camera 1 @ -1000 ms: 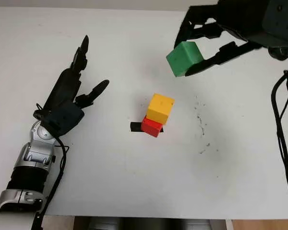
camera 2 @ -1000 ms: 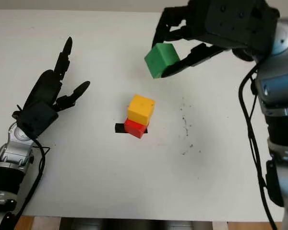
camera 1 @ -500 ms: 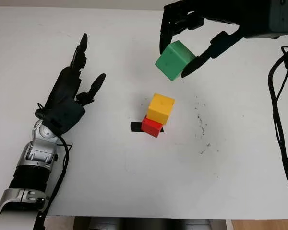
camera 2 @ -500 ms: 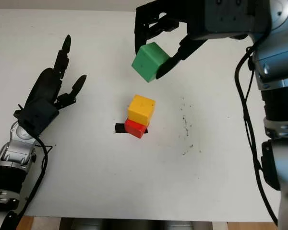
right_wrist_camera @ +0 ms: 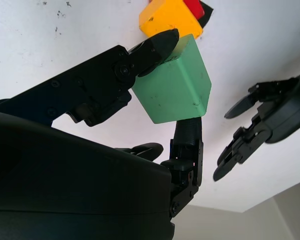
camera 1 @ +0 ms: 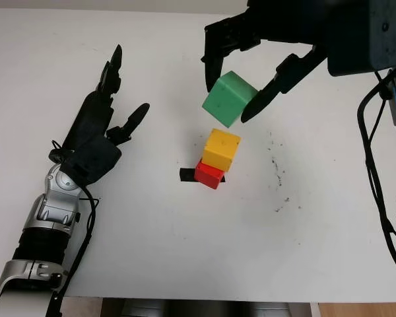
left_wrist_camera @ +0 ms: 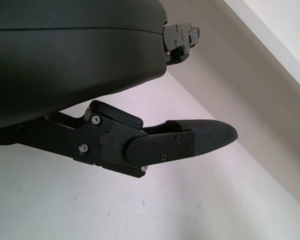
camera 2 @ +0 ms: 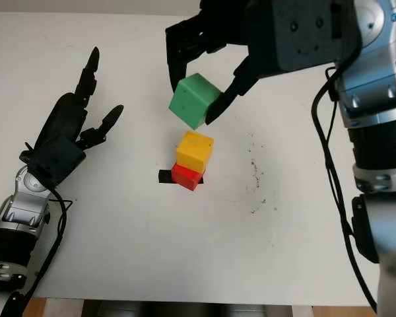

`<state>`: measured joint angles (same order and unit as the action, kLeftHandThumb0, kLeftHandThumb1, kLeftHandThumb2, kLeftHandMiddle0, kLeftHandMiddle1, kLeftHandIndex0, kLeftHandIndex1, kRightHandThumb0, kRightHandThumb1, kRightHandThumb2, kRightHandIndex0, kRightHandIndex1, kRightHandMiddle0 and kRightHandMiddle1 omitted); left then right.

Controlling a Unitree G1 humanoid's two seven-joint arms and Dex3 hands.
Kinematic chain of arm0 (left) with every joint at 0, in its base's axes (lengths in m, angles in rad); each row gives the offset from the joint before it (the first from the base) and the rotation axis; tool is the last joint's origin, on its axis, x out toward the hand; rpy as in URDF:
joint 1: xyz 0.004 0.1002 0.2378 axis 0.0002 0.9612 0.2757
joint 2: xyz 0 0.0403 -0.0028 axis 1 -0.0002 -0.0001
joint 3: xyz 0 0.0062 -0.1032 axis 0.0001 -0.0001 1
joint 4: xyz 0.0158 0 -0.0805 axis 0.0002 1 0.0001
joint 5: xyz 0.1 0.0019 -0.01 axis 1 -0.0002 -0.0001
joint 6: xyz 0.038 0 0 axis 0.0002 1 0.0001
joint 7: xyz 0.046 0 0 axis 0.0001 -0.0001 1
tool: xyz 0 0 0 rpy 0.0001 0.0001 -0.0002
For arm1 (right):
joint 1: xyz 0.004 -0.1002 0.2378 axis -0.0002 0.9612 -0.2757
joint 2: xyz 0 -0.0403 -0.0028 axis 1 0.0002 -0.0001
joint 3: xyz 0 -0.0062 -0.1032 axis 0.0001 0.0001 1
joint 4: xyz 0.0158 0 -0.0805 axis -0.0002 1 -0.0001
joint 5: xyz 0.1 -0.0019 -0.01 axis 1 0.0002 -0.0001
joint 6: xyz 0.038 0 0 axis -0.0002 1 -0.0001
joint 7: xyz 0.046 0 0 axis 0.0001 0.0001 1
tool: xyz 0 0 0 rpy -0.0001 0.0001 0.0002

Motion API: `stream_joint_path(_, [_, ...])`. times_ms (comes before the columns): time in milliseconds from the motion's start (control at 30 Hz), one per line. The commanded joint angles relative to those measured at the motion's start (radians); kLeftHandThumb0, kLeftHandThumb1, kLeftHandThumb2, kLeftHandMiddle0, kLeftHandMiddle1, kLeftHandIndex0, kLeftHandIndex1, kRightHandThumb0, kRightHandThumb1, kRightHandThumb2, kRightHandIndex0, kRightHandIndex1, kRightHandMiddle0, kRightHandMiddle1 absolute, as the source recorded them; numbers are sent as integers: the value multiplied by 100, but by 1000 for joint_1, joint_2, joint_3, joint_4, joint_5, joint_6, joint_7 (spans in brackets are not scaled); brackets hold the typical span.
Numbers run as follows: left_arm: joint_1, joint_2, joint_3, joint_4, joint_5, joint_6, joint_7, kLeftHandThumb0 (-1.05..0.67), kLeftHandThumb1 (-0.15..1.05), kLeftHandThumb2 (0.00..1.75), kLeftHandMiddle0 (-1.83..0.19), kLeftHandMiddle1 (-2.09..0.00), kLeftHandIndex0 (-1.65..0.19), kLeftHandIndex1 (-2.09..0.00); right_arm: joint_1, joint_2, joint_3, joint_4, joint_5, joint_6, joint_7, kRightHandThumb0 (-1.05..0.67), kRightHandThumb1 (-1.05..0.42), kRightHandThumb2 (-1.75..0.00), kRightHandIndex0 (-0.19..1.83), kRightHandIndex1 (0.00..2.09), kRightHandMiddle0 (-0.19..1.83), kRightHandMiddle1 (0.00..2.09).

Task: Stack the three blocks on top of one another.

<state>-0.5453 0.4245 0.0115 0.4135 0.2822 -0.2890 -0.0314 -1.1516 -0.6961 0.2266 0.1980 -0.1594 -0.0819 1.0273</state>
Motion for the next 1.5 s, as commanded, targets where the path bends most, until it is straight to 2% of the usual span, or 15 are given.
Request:
stream_joint_path(0, [4,3,-5,-9,8,-2,12,-75,105,54,19,0,19,-3,-15,3,8,5,-1,-29,14,-46,-90,-6,41,3,46,161])
stream_joint_path(267, [1,-2,-6,-6,2,-5,8,-77,105,54,19,0,19,-2,-68,5,54,47,-43,-78,86,-48,-93,-6,39,3,45,167])
stream_joint_path(667, [3,-1,-9,1,2,-17,8,-78,105,53,19,0,19,-2,-77,25,58,107,-44,-119,117,-48,-94,-6,41,4,41,168])
stream_joint_path(833, [7,0,-11,3,5,-28,10,-78,105,53,19,0,19,-2,-76,29,60,106,-52,-108,116,-48,-94,-6,40,4,39,168])
stream_joint_path(1467, [17,-2,-8,-4,-2,-26,5,-79,105,53,19,0,19,-4,-43,47,58,164,-51,-211,51,-47,-95,-5,36,3,36,171])
